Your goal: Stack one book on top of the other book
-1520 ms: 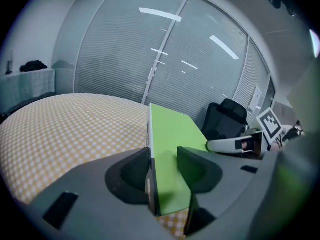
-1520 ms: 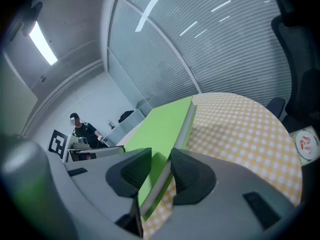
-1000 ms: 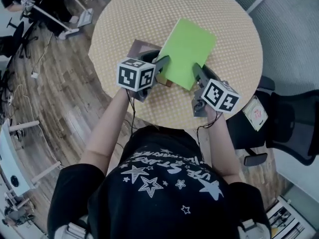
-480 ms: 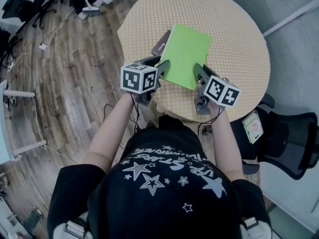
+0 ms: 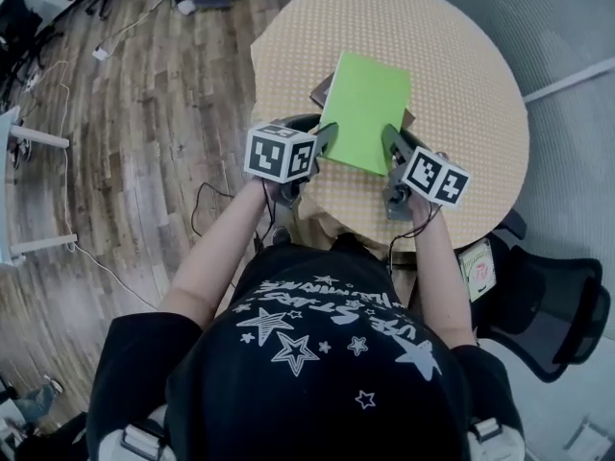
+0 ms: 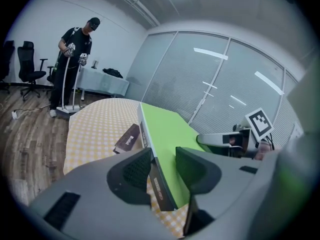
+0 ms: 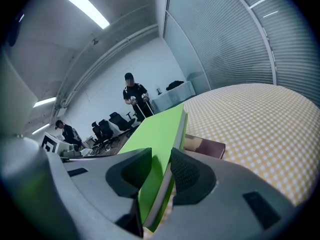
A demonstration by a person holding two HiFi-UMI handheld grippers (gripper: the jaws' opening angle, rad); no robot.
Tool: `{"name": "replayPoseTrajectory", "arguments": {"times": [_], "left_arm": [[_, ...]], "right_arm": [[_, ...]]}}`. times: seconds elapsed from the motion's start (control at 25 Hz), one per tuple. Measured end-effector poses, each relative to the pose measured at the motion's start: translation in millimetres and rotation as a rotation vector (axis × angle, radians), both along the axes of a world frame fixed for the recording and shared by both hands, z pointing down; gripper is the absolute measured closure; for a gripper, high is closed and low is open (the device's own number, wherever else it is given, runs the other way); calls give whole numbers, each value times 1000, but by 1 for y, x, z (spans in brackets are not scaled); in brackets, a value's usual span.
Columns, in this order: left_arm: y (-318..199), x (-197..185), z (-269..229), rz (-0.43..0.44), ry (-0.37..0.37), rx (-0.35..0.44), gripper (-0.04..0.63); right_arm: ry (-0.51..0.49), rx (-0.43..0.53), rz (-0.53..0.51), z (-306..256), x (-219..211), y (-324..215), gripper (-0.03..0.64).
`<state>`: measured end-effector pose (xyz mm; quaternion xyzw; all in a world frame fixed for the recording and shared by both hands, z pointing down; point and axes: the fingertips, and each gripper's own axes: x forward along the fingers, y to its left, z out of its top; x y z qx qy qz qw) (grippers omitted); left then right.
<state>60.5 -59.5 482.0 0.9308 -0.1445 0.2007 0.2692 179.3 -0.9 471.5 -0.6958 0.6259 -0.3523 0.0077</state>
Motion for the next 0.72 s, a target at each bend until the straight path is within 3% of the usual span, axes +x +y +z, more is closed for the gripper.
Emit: {"name": "replayPoseTrajectory", "arguments": {"times": [0.4, 0.72], "left_arm": [[-1, 63, 7, -233, -24, -66, 437], [3, 82, 31, -430, -43, -130, 440]], "right_arm": [[6, -68, -257, 2, 76, -38, 500], [10, -76, -512, 25, 95, -79, 500]]}}
